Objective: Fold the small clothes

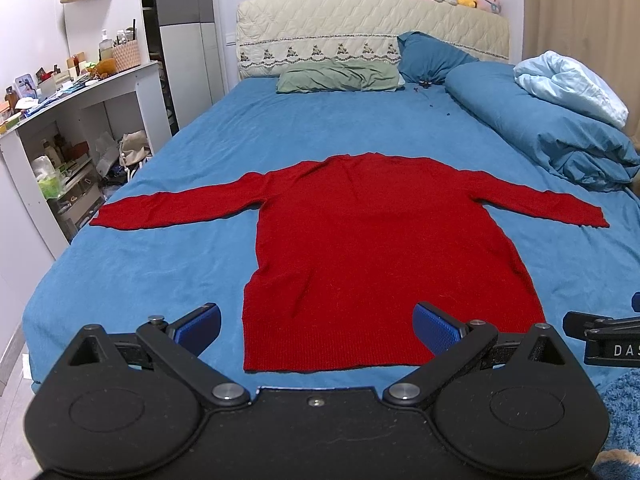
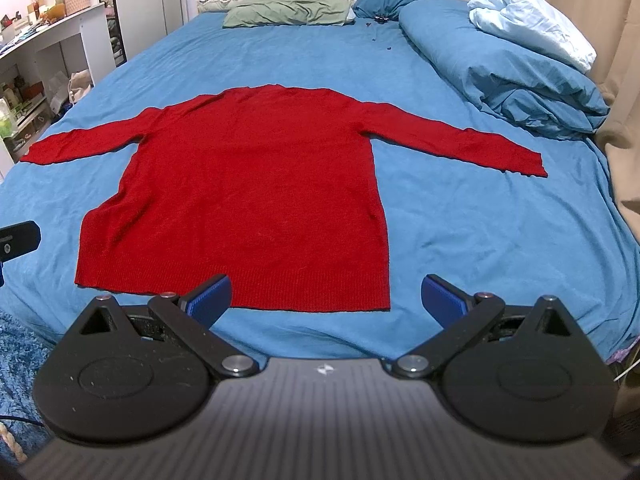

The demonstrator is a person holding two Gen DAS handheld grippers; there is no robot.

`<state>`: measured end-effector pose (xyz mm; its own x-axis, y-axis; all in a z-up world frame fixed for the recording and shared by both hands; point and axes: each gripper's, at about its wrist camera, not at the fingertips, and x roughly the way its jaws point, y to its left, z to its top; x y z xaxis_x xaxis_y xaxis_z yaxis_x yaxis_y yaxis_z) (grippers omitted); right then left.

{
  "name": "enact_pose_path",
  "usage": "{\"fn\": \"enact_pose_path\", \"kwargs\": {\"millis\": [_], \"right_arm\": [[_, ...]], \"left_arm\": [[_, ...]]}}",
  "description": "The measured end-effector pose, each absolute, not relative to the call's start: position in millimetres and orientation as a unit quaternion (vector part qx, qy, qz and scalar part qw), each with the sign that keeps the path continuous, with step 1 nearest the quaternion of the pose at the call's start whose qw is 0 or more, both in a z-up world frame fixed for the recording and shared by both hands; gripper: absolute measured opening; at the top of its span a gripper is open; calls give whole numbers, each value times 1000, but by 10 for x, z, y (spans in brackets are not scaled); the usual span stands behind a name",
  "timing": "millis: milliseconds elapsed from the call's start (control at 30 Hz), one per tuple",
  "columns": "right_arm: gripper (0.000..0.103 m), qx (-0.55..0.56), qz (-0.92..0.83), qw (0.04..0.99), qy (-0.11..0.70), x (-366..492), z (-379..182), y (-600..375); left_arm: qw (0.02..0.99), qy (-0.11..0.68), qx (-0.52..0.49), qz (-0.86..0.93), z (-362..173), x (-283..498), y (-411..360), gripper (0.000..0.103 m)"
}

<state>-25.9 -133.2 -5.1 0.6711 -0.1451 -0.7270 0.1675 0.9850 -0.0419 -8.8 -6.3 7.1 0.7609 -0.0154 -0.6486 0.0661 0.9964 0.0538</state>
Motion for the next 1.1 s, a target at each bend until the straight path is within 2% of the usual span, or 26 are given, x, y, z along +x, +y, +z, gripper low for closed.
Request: {"fn": "enact_pose_path", "kwargs": {"millis": [1100], "right_arm": [[103, 17, -84, 912, 401, -245, -114, -1323]], "left_arm": [[937, 346, 39, -23, 45, -55, -84, 103]]}}
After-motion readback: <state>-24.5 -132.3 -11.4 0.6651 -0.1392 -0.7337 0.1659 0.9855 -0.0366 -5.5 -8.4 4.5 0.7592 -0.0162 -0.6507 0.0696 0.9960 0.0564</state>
